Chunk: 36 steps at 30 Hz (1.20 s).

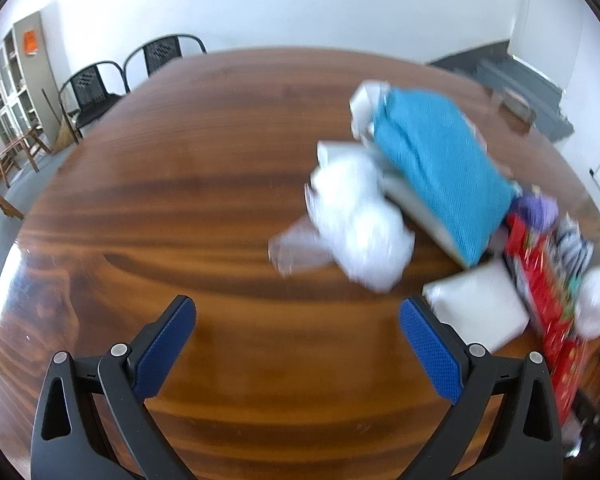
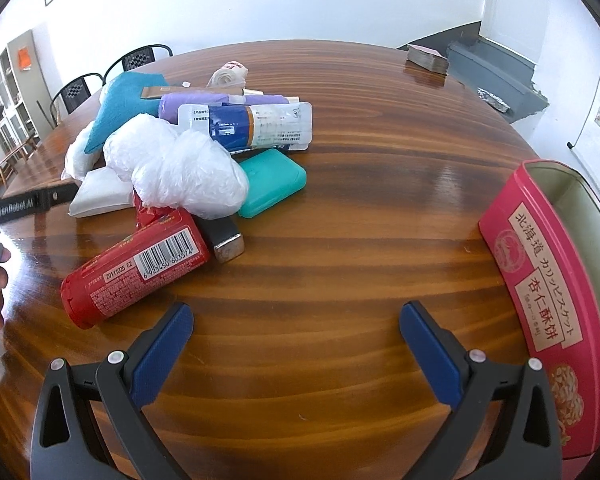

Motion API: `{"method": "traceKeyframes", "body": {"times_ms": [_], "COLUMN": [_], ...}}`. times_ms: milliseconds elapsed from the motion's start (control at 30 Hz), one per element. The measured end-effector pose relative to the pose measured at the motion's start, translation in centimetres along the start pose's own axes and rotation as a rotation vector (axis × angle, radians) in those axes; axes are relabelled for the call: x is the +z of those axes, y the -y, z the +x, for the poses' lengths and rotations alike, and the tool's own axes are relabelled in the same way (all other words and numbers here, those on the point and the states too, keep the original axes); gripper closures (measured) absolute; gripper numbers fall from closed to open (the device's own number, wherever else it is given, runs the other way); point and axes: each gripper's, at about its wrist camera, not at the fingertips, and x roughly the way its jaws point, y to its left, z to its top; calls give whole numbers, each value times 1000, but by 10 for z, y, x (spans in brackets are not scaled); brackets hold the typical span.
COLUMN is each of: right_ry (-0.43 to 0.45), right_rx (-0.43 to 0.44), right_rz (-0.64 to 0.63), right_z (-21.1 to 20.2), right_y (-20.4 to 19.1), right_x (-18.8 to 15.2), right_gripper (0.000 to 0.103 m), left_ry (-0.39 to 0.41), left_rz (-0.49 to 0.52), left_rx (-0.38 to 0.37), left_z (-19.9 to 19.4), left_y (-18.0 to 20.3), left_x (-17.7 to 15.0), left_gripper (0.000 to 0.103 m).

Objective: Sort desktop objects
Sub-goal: 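Close the left gripper on the white plastic bag bundle, then lift the white plastic bag and carry it over the pink tin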

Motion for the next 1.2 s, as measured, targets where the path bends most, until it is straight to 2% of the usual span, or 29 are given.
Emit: {"method": "traceKeyframes", "body": {"times_ms": [133,200,567,733,800,867,933,1033,1200], "right_ry": [-3,-3,-2,-2,-2,-2,4,4,4], "right_rx": [12,13,-1,-13,-14,-15,-16,-16,-15], "right_rz": [-11,-13,1,17,18,19,19,20,20], "right_z": [1,1,2,3,3,4,4,4,4], "right_y": [3,4,3,5,5,5,5,6,5], "right_x": [1,1,2,3,3,3,3,4,4], "right_gripper": [0,0,0,0,0,0,0,0,0], "left_ry": [89,95,82,78,70,48,20,26,38], "left_rz": [77,110,24,23,23,25,11,-3,-21], "left_rx": [80,107,63,56,45,28,11,4,11], "left_z": [-10,-7,18,22,24,28,30,25,14], "left_y": [20,31,31,27,25,24,21,15,6], "left_x": [16,24,39,41,41,40,39,36,32], "left_gripper": [0,0,0,0,7,30,41,49,52]}}
